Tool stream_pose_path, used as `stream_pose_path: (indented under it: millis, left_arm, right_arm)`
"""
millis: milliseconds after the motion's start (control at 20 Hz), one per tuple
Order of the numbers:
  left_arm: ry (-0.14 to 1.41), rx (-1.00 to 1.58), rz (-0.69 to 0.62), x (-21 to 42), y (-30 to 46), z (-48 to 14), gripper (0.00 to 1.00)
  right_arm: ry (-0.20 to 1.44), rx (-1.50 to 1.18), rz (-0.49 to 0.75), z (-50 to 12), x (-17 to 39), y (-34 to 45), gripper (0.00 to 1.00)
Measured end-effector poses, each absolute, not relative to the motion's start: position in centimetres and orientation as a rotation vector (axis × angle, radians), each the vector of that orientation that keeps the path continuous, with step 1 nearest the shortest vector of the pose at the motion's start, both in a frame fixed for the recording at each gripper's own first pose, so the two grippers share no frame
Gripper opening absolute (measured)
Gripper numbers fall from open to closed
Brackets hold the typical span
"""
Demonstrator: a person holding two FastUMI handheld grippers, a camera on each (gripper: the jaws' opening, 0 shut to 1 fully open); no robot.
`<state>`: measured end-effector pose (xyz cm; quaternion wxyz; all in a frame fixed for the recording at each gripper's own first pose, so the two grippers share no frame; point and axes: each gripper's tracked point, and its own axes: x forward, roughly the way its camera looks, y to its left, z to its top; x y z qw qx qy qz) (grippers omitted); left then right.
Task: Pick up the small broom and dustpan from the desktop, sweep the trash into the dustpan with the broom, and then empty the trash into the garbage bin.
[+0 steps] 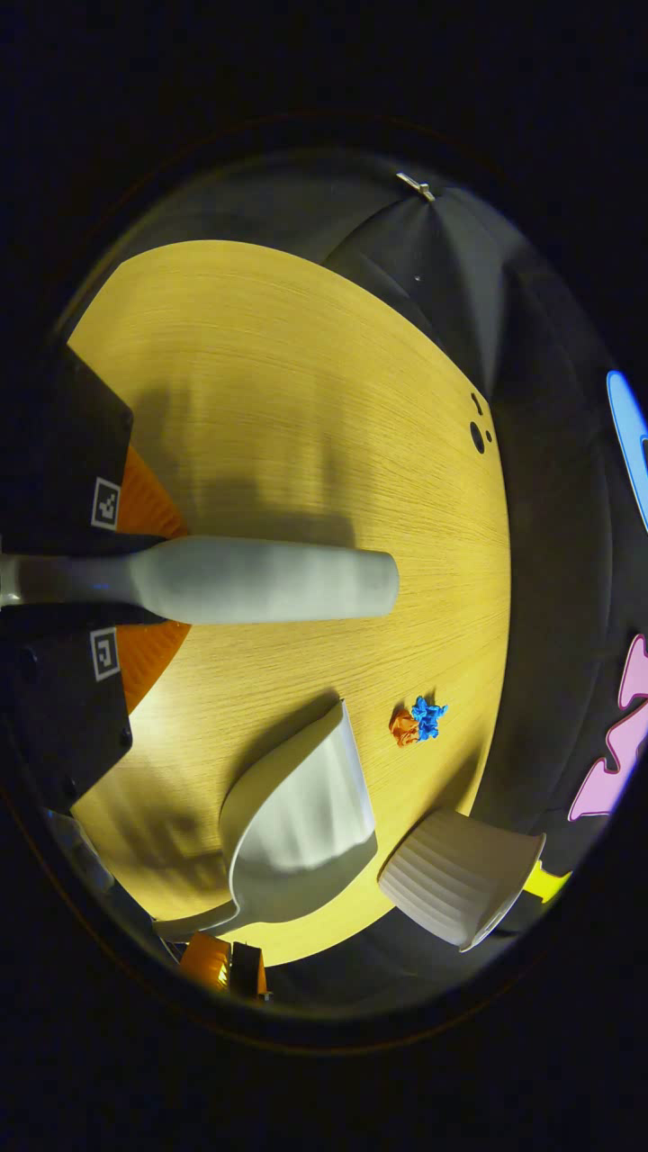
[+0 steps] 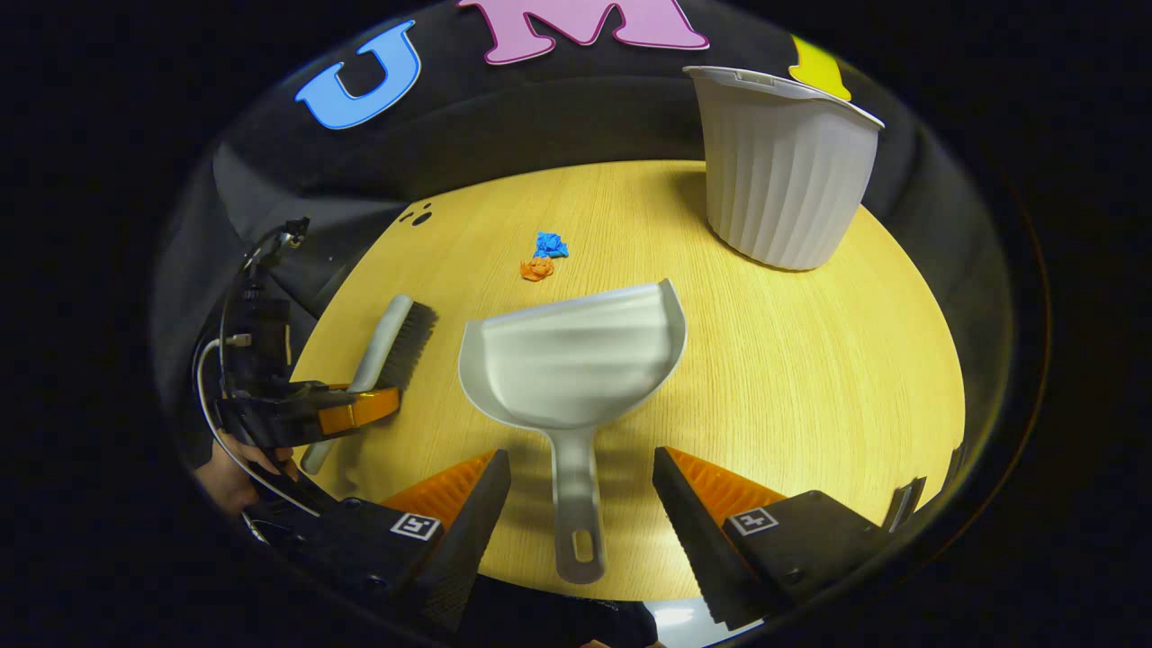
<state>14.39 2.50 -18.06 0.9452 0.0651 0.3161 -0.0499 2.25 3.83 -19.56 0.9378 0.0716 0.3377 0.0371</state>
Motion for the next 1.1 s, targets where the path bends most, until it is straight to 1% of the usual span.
stream_pose_path:
  millis: [250, 300, 400, 650, 850, 900, 1000, 1050, 1100]
  left_arm:
    - [0.562, 0.009, -0.113, 11.9, 2.8, -15.5, 0.25]
    - [0.559, -0.011, -0.123, 11.3, 2.9, -15.1, 0.23]
    - [0.557, -0.019, -0.119, 10.0, 3.4, -14.6, 0.25]
    - [0.533, -0.031, -0.078, 8.3, 5.0, -13.5, 0.24]
    - [0.533, -0.041, -0.06, 7.9, 5.5, -13.5, 0.24]
    - [0.531, -0.046, -0.06, 7.9, 5.4, -13.4, 0.25]
    - [0.536, -0.042, -0.051, 7.8, 5.5, -13.6, 0.25]
    - [0.535, -0.04, -0.049, 7.8, 5.5, -13.5, 0.25]
    - [0.537, -0.04, -0.048, 7.9, 5.4, -13.5, 0.25]
  right_arm:
    - [0.728, 0.121, 0.05, -20.9, 2.7, 3.6, 0.99]
    - [0.741, 0.109, 0.04, -21.3, 2.8, 3.5, 0.99]
    - [0.763, 0.1, 0.031, -22.3, 3.2, 3.6, 0.99]
    - [0.851, 0.072, -0.017, -25.1, 4.6, 3.5, 0.99]
    - [0.888, 0.076, -0.012, -26.3, 5.8, 4.2, 0.98]
    - [0.897, 0.071, -0.01, -26.6, 6.0, 4.3, 0.94]
    - [0.882, 0.052, -0.011, -26.4, 6.7, 4.2, 0.91]
    - [0.89, 0.038, -0.017, -26.6, 6.9, 3.9, 0.87]
    - [0.892, 0.032, -0.014, -26.5, 6.8, 3.9, 0.78]
